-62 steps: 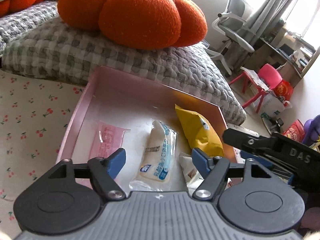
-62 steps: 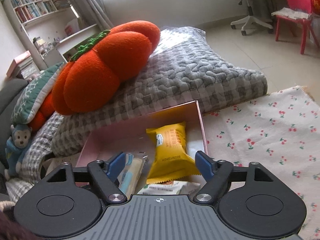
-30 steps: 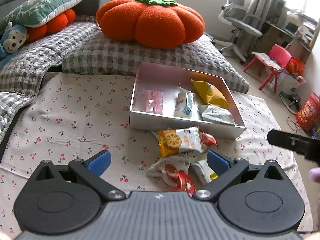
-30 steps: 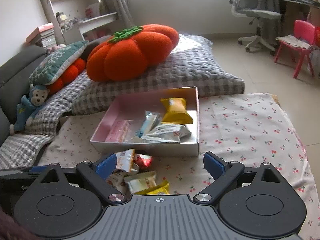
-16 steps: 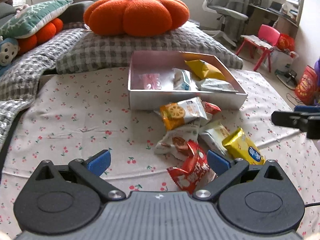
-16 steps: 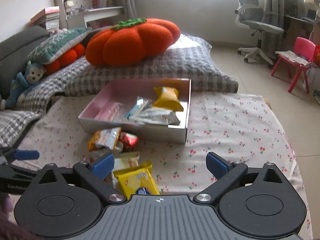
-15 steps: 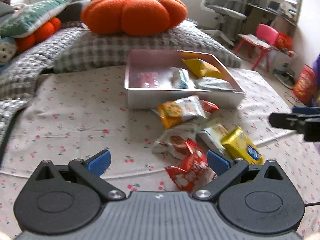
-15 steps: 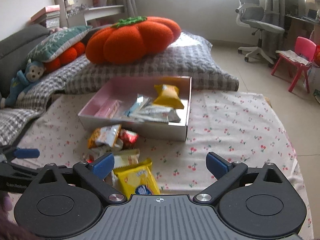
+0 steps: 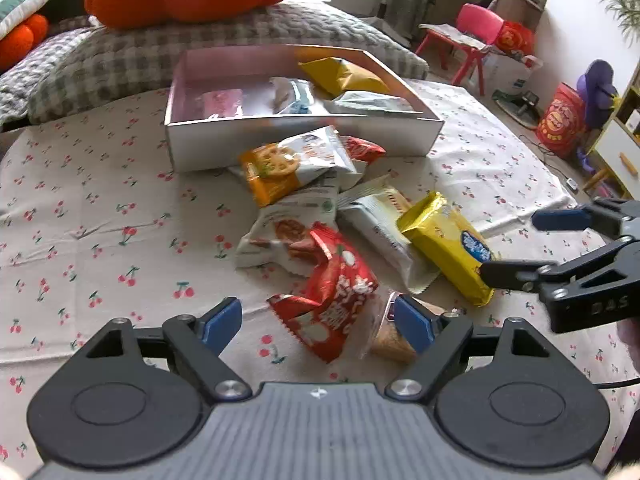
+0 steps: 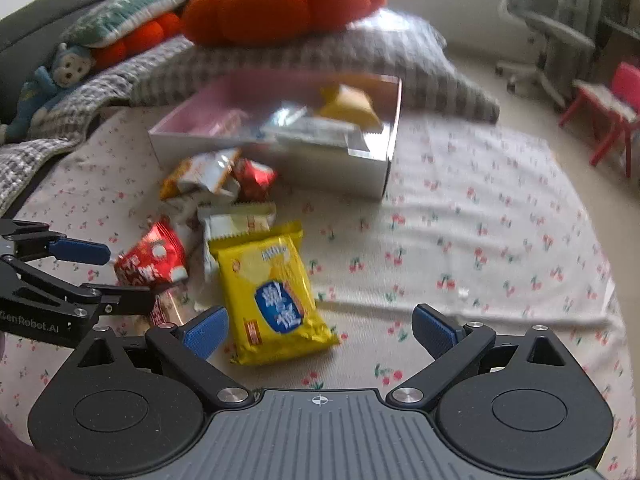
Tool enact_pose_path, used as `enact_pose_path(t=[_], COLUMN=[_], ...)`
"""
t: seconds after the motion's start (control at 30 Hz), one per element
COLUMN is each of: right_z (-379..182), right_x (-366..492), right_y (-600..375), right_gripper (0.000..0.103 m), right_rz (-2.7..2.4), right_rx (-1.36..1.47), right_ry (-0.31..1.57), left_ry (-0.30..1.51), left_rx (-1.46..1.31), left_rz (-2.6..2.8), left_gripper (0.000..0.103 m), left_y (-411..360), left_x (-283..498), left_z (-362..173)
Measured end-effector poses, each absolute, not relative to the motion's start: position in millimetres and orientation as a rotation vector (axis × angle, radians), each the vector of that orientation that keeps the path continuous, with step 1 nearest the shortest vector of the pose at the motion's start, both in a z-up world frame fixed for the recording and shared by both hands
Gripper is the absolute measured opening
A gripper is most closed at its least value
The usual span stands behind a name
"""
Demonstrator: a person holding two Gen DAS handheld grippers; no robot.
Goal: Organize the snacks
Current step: 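Withdraw both grippers from the box toward the remaining snack pile, then grasp the red candy bag with the left gripper while the right grasps the yellow cracker bag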
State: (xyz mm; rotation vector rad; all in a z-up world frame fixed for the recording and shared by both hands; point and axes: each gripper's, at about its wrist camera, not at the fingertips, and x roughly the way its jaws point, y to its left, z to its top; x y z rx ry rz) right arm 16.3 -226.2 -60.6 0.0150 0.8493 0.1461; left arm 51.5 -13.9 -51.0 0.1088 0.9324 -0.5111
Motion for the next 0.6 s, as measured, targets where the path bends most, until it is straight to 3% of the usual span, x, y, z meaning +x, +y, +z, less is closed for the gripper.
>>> enact_pose_path(t=[0.27, 0.5, 0.6], right_z=[-77, -82, -82], right_x=[27, 28, 28], right_y=[-230, -224, -221], right_gripper=[0.099, 0.099, 0.099], right_rz=[0.115, 0.116, 0.122], right_rx=[0.08, 0.052, 0.036], right_ry=[0.955, 0.969, 0.967], left_ry=[0.956, 0.965, 0.97], left_rx=[0.077, 0.051, 0.035], left_rz=[-0.525, -0.528, -0.528], left_gripper=[0.071, 0.047, 0.043], left_y=[-15, -14, -11], left_x=[56, 59, 59], left_z=[-49, -47, -46])
